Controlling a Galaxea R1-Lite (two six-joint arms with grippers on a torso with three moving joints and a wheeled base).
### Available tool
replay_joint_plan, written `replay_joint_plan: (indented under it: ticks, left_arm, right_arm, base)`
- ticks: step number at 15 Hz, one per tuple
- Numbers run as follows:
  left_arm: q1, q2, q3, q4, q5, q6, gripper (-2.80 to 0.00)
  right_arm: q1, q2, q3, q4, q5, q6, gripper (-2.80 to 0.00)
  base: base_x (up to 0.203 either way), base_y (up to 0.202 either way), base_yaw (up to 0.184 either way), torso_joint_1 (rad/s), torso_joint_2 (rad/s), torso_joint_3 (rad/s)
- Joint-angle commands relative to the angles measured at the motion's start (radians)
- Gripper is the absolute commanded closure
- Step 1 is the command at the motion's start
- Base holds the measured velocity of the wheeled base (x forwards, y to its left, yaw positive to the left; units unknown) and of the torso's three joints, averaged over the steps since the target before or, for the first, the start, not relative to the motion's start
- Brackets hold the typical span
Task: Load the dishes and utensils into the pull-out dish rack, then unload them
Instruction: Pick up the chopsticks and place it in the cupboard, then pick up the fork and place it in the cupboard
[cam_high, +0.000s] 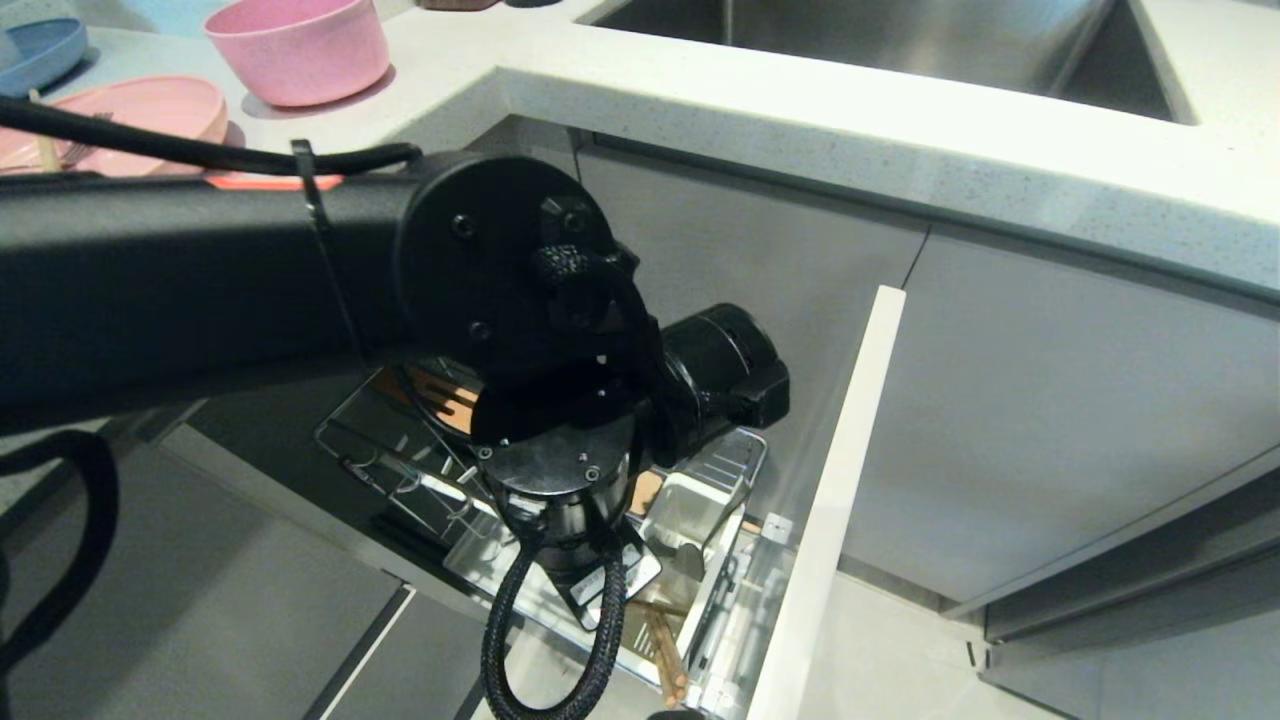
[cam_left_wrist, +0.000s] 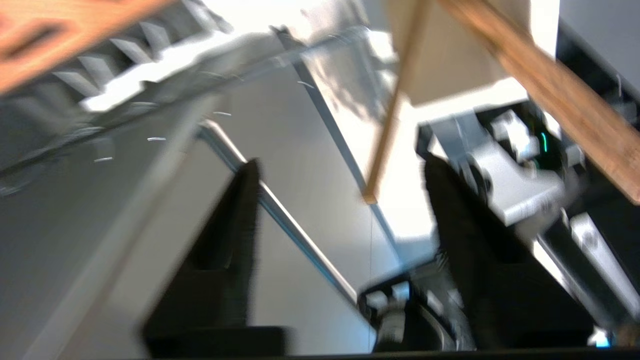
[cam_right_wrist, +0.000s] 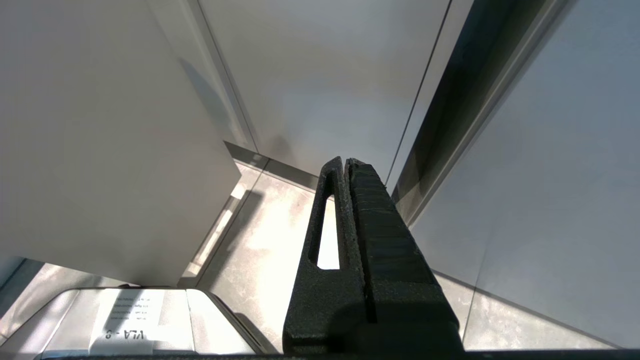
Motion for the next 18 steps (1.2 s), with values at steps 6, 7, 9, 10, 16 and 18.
replay_joint_plan:
  ticks: [6, 7, 9, 10, 16, 18]
  left_arm:
    - [-0.017, -0.205, -0.001, -0.268, 0.159, -0.055, 0.00]
    - [-0.018, -0.234, -0.002, -0.322, 0.189, -0.065, 0.00]
    - [-0.019, -0.283, -0.027, -0.385, 0.214, -0.069, 0.00]
    - [-0.014, -0.304, -0.030, -0.446, 0.220, -0.068, 0.00]
    - [0.031, -0.432, -0.030, -0.801, 0.277, -0.063, 0.00]
    - [0.093, -0.476, -0.030, -0.912, 0.286, -0.060, 0.00]
  right_arm:
    - [0.000, 0.000, 0.002, 0.000, 0.000, 0.000, 0.00]
    - [0.001, 0.000, 0.002, 0.000, 0.000, 0.000, 0.00]
    - [0.000, 0.000, 0.002, -0.001, 0.000, 0.000, 0.00]
    - [0.000, 0.000, 0.002, 0.000, 0.000, -0.001, 0.00]
    - [0.002, 0.000, 0.002, 0.000, -0.001, 0.001, 0.00]
    - [0.000, 0.000, 0.002, -0.001, 0.000, 0.000, 0.00]
  base:
    - [0.000, 0.000, 0.000, 0.000, 0.00, 0.000]
    - [0.000, 0.000, 0.000, 0.000, 0.00, 0.000]
    - [0.000, 0.000, 0.000, 0.000, 0.00, 0.000]
    - [0.000, 0.000, 0.000, 0.000, 0.00, 0.000]
    - [0.000, 0.000, 0.000, 0.000, 0.00, 0.000]
    - [0.000, 0.000, 0.000, 0.000, 0.00, 0.000]
